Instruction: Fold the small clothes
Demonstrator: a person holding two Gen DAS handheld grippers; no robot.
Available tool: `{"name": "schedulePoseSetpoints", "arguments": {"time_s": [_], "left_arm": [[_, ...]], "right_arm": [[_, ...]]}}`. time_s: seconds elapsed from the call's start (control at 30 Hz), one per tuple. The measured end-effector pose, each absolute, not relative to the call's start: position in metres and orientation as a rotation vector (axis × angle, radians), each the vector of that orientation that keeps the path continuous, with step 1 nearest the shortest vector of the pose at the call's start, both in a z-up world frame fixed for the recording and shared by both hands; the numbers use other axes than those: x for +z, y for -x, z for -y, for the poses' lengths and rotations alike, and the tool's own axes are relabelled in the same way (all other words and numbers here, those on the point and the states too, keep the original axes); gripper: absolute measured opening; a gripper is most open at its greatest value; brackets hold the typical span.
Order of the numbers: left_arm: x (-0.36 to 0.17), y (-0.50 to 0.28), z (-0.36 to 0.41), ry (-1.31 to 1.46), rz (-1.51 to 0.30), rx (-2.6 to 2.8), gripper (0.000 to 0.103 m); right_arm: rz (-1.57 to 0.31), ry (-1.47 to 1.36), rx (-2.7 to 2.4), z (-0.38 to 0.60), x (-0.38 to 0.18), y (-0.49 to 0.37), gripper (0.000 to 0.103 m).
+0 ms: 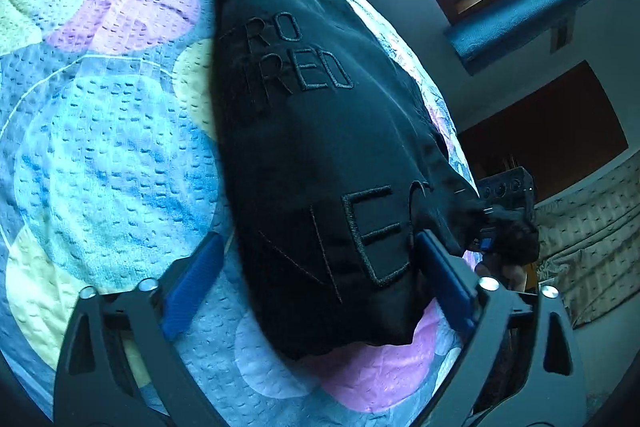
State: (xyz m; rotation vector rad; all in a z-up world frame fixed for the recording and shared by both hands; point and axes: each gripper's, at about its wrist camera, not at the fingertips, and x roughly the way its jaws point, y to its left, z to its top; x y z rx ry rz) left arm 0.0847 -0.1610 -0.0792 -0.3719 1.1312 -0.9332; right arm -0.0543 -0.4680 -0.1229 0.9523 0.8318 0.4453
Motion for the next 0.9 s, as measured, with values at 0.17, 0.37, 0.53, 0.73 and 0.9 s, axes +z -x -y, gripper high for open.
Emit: {"name": "schedulePoseSetpoints", "arguments": {"time_s": [0.17, 0.37, 0.53, 0.73, 0.9], "left_arm": [[-0.077, -0.076, 0.154, 0.338, -1.106, -0.912, 0.068], [-0.08, -0.07, 0.154, 0.315, -1.052, -0.913, 0.069], [-0.079, -0.069, 0.157, 0.308, -1.034, -0.92, 0.07], [-0.08, -0.067, 0.154, 0.303, -1.03, -0.918, 0.07], [-0.08, -0.067, 0.154, 0.302, -1.029, -0.917, 0.071]], "right_arm": [[-0.831, -0.941, 0.427, 0.458, -0.125, 0.064, 0.033], [-0.769, -0.961, 0.468, 0.461, -0.141, 0.071, 0.031], [-0.758, -0.968, 0.473, 0.46, -0.139, 0.057, 0.031], [-0.752, -0.962, 0.473, 0.463, -0.141, 0.06, 0.031], [-0.748, -0.963, 0.474, 0.462, -0.14, 0.059, 0.031]]}}
